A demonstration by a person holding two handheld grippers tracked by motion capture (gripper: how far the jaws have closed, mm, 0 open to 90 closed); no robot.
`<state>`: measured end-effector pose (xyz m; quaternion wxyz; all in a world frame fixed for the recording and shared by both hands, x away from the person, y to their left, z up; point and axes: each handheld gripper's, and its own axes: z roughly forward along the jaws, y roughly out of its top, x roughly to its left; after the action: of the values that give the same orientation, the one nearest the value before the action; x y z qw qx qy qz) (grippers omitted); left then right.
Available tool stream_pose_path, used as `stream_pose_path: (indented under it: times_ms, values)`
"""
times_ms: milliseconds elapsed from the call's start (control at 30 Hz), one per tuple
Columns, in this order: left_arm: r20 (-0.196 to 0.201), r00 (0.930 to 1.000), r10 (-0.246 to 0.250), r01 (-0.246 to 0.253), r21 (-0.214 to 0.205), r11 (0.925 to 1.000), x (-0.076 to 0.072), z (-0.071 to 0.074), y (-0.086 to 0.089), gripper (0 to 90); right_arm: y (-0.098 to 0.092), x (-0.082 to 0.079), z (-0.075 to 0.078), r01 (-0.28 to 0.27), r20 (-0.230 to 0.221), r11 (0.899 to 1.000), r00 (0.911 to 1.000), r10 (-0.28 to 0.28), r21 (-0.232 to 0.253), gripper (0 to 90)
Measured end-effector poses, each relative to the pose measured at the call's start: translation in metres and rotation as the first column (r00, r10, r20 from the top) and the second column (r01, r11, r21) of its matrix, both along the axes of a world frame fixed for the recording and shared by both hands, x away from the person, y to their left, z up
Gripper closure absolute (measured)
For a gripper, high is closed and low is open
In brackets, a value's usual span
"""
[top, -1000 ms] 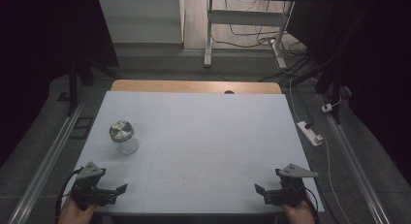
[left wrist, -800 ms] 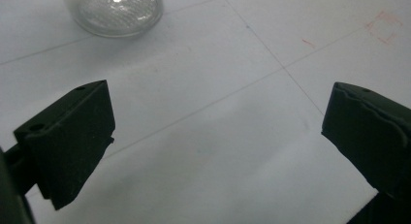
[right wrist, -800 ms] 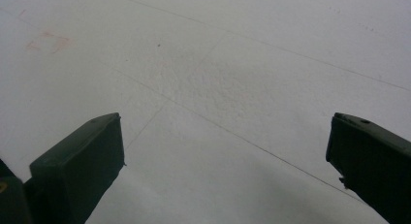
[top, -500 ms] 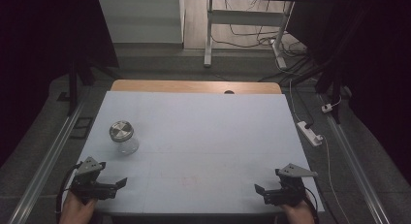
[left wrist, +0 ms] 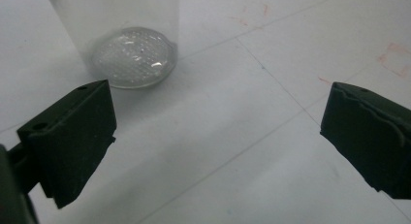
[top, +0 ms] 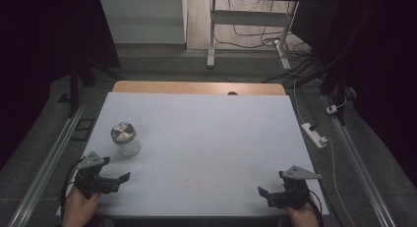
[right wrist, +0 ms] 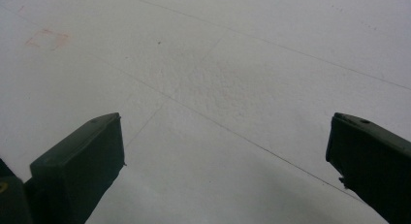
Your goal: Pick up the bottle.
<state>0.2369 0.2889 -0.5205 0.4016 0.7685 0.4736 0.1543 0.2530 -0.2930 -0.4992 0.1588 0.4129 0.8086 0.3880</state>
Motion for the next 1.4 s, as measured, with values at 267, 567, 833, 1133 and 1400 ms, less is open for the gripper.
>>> stream_pose_path:
  times_ms: [267, 567, 833, 1133, 1400]
  values:
    - [0.022, 0.9997, 0.014, -0.014, 0.002, 0.9999, 0.013, -0.002, 0.001, 0.2, 0.001, 0.0, 0.0, -0.005, 0.002, 1.0, 1.0, 0.005, -0.007, 0.3]
    - [0.01, 0.9995, 0.029, -0.03, 0.026, 0.9992, 0.03, -0.001, 0.004, 0.0, 0.001, 0.0, 0.0, -0.004, 0.003, 1.0, 1.0, 0.004, -0.009, 0.3]
    - [-0.017, 0.9995, 0.027, -0.027, 0.027, 0.9993, 0.051, -0.002, 0.007, 0.4, 0.001, 0.0, 0.0, -0.004, 0.001, 1.0, 1.0, 0.004, -0.01, 0.3]
    - [0.001, 0.9992, 0.041, -0.041, 0.063, 0.9972, 0.068, -0.001, 0.007, 0.0, 0.001, 0.0, 0.0, -0.003, 0.0, 1.0, 1.0, 0.003, -0.011, 0.3]
    - [0.004, 0.9996, 0.026, -0.027, 0.065, 0.9975, 0.083, -0.001, 0.004, 0.0, 0.002, 0.0, 0.0, -0.008, -0.002, 1.0, 1.0, 0.008, -0.014, 0.3]
